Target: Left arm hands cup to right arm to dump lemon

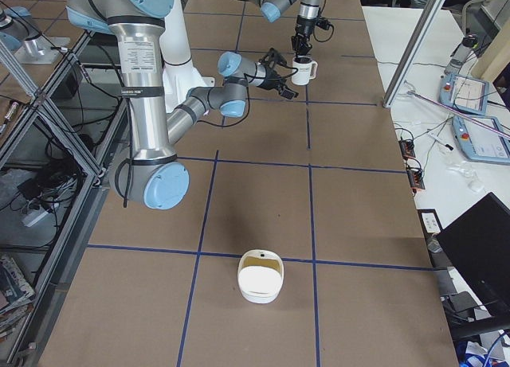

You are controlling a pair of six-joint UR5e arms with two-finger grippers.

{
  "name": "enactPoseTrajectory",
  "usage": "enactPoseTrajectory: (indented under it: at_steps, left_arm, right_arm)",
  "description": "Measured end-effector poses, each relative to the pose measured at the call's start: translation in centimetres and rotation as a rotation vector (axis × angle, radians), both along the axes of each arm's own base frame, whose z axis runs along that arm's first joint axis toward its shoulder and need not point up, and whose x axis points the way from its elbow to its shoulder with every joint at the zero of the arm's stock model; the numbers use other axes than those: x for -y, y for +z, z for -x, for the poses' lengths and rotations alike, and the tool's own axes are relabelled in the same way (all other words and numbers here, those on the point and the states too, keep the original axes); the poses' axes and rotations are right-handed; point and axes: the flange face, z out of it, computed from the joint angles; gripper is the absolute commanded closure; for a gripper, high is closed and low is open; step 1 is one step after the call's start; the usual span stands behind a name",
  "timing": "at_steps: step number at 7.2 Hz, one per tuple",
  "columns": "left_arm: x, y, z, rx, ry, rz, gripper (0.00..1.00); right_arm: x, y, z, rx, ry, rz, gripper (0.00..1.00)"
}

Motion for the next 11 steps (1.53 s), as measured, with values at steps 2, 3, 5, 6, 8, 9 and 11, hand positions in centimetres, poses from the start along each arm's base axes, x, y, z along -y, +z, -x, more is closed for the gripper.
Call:
enactPoseTrajectory:
  at_steps: [2, 3, 5, 6, 8, 9, 11]
  left_arm:
    - [-0.4, -0.2, -0.3, -0.007, 0.015, 0.008, 1.00]
    - [-0.9, -0.3, -0.8, -0.009, 0.026, 0.009, 1.00]
    - [-2.5, -0.6, -2.2, -0.009, 0.057, 0.012, 1.00]
    - [-3.4, -0.9, -2.6, -0.008, 0.066, 0.019, 1.00]
    - [-5.2, -1.7, -3.2, -0.020, 0.081, 0.027, 1.00]
    - [-5.9, -2.1, -3.3, -0.027, 0.089, 0.024, 1.00]
    - [-6.5, -2.4, -3.4, -0.033, 0.097, 0.021, 0.99]
  right_arm:
    - [-5.5, -1.9, 5.4, 0.015, 0.028, -0.046, 0.00]
    - [-7.3, -2.4, 6.9, 0.018, 0.028, -0.056, 0.00]
    - [-8.5, -2.5, 8.1, 0.003, 0.036, -0.066, 0.00]
    - [-8.6, -2.5, 8.4, -0.008, 0.049, -0.074, 0.00]
    - [-8.2, -2.9, 9.4, -0.014, 0.073, -0.084, 0.00]
    - [-8.1, -3.1, 9.8, -0.015, 0.080, -0.086, 0.00]
    - [-7.9, -3.2, 9.9, -0.015, 0.090, -0.087, 0.00]
